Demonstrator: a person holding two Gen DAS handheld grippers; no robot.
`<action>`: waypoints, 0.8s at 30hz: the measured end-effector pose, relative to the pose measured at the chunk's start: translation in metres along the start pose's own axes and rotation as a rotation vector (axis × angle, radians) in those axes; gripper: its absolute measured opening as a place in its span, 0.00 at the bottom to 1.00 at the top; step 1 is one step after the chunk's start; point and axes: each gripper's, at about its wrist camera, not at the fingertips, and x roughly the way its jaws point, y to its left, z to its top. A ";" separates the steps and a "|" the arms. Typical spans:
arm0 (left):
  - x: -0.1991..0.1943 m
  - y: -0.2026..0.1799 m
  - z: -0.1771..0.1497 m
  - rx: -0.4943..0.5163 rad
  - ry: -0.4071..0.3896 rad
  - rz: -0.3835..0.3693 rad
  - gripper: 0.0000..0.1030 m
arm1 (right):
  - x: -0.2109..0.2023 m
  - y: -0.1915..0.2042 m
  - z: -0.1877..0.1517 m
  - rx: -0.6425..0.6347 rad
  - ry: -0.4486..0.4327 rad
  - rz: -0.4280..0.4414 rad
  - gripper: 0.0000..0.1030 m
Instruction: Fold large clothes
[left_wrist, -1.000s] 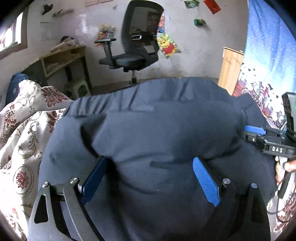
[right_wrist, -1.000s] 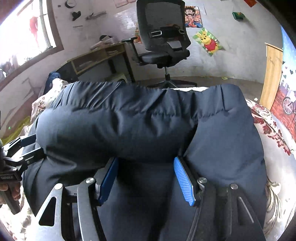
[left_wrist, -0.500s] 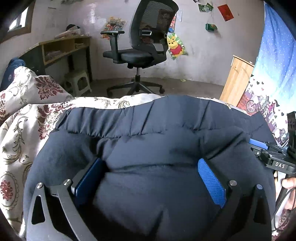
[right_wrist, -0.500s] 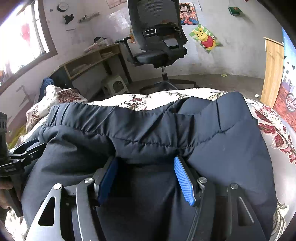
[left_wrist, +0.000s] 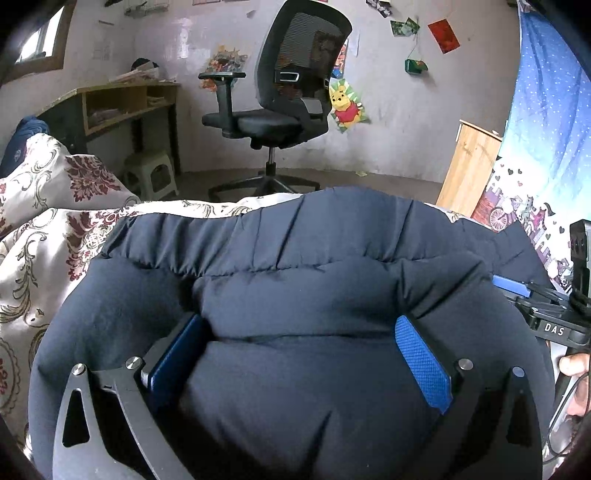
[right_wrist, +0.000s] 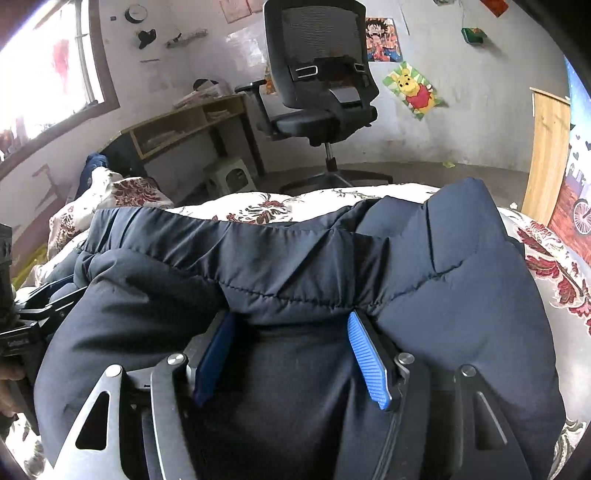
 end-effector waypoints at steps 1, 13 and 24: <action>0.000 -0.001 0.000 0.001 0.002 0.002 0.99 | 0.000 0.000 -0.001 -0.002 -0.003 -0.002 0.59; 0.003 -0.001 -0.002 -0.006 0.001 -0.015 0.99 | -0.001 0.004 -0.003 -0.013 -0.015 -0.012 0.60; 0.004 0.001 -0.001 -0.006 0.000 -0.016 0.99 | -0.001 0.003 -0.004 -0.018 -0.016 -0.016 0.61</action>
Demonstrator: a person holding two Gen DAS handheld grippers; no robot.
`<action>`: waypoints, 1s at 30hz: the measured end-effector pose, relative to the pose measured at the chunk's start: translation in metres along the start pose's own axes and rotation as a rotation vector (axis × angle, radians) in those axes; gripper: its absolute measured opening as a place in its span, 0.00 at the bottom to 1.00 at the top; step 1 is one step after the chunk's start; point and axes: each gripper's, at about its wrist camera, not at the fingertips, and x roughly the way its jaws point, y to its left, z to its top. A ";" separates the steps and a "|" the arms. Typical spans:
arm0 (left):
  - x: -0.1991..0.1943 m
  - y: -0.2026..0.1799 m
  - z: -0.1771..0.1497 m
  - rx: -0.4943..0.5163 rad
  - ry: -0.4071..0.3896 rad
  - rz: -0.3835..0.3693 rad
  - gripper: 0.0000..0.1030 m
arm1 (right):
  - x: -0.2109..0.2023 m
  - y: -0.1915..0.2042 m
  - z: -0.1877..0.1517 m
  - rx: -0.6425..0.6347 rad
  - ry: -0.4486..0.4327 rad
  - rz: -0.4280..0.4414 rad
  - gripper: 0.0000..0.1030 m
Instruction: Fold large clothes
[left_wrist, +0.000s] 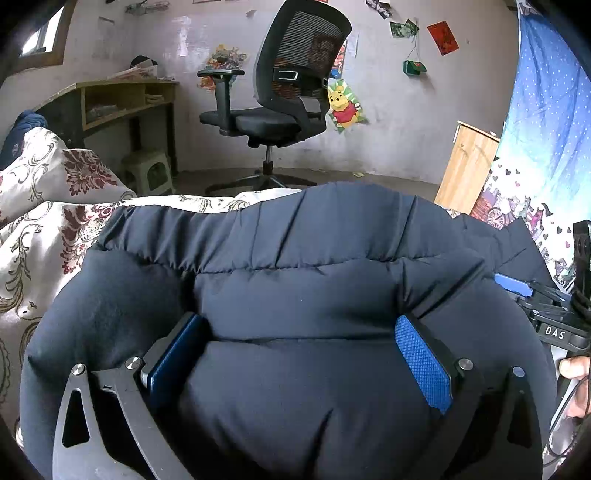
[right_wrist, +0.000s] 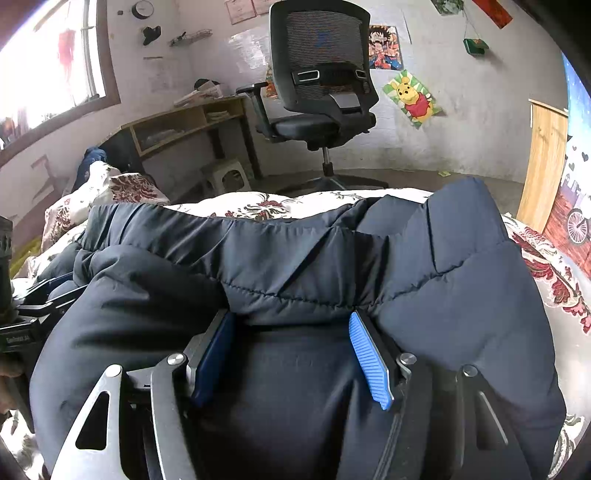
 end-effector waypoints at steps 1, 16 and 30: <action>0.000 0.000 0.000 0.000 0.000 0.000 0.99 | 0.000 0.000 0.000 0.000 0.000 0.000 0.61; 0.000 0.000 -0.001 0.001 -0.002 0.002 0.99 | 0.000 0.001 0.000 -0.002 -0.004 -0.005 0.61; -0.006 -0.009 -0.011 0.017 -0.025 0.077 0.99 | -0.004 -0.004 0.001 0.007 -0.009 0.012 0.72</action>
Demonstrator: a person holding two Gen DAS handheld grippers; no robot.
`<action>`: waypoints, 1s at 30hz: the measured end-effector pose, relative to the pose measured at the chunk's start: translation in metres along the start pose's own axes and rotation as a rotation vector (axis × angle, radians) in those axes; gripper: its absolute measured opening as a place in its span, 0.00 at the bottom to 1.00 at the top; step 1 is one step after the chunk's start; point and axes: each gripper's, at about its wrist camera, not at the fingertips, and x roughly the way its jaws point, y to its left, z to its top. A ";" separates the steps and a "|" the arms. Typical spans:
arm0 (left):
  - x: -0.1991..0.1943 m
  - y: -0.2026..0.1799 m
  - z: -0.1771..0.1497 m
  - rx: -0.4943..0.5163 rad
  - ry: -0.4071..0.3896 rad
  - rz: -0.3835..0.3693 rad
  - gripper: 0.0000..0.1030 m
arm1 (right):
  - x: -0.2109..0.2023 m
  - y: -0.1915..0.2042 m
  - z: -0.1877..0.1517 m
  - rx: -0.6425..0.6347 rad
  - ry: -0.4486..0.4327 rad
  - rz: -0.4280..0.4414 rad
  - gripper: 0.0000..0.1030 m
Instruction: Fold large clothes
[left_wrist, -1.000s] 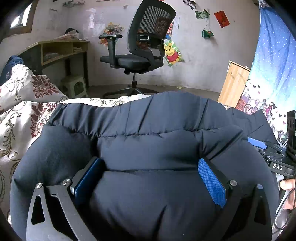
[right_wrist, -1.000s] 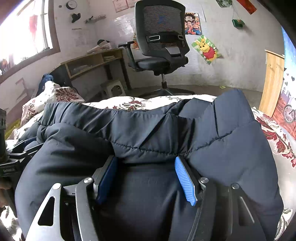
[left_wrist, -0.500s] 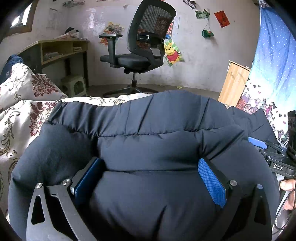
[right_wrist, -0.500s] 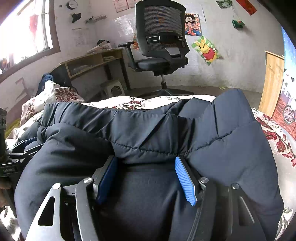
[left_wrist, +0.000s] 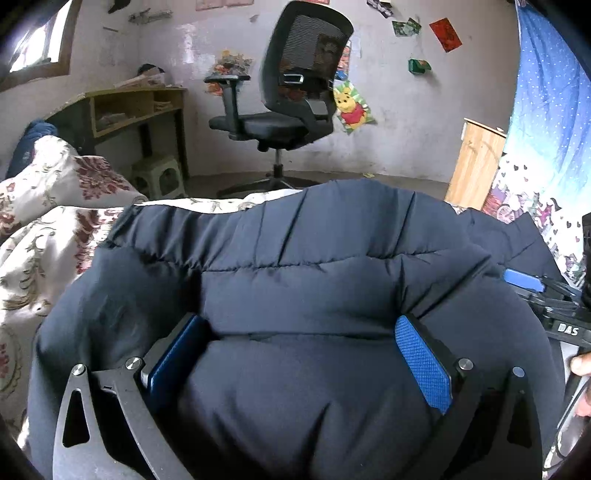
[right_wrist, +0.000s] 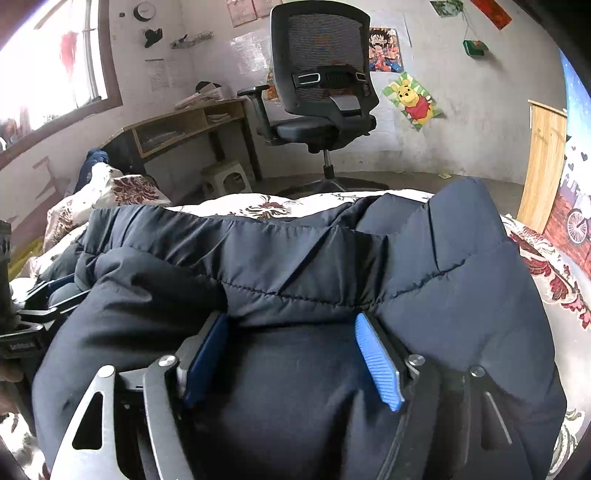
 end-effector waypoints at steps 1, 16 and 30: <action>-0.003 0.000 0.000 -0.001 -0.003 0.007 0.99 | -0.003 -0.001 0.001 0.005 -0.001 0.004 0.77; -0.088 0.100 0.010 -0.215 -0.014 0.096 0.99 | -0.081 -0.059 0.002 0.088 0.005 -0.097 0.97; -0.064 0.160 -0.023 -0.398 0.170 -0.047 0.99 | -0.093 -0.140 -0.018 0.262 0.084 -0.030 0.99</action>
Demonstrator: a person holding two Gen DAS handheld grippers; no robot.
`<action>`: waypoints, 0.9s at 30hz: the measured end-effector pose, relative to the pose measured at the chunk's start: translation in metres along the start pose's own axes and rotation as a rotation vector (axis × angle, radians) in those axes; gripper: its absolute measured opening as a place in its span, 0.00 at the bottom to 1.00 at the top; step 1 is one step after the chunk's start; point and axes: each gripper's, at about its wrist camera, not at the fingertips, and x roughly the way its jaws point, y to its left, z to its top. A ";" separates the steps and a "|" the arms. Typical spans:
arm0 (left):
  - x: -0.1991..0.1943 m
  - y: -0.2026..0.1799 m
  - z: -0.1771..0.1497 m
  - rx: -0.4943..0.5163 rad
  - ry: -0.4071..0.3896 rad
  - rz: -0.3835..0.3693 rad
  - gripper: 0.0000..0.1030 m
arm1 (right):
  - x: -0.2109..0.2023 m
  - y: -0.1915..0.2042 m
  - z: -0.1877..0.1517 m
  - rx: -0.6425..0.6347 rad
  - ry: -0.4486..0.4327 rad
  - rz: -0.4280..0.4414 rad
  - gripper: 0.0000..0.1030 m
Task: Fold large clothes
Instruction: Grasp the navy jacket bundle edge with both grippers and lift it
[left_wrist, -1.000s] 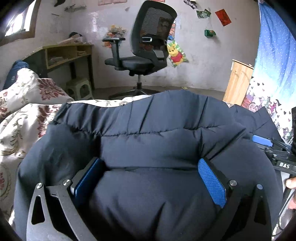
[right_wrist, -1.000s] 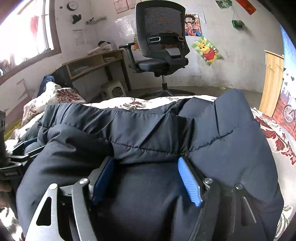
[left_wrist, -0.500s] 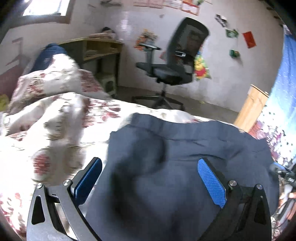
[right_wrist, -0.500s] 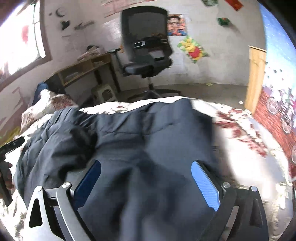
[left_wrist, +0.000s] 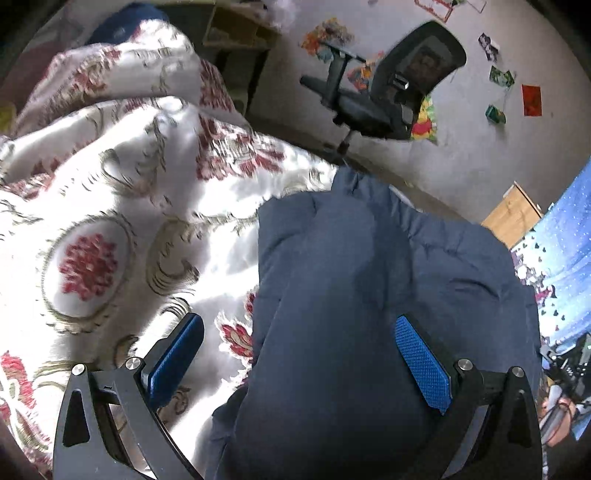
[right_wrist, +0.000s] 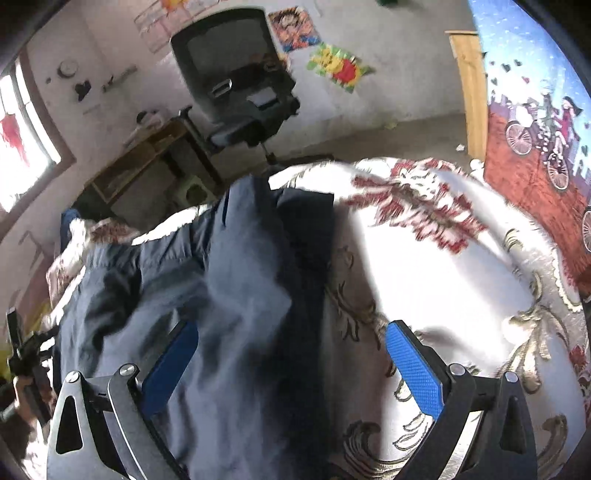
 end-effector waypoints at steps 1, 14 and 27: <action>0.003 0.002 0.000 -0.007 0.018 -0.012 0.99 | 0.002 0.007 -0.005 -0.009 0.008 -0.003 0.99; 0.036 0.022 0.006 -0.088 0.210 -0.206 0.99 | 0.047 0.023 -0.016 -0.065 0.167 0.136 1.00; 0.048 0.034 0.000 -0.227 0.314 -0.290 0.99 | 0.049 0.020 -0.015 -0.022 0.177 0.146 1.00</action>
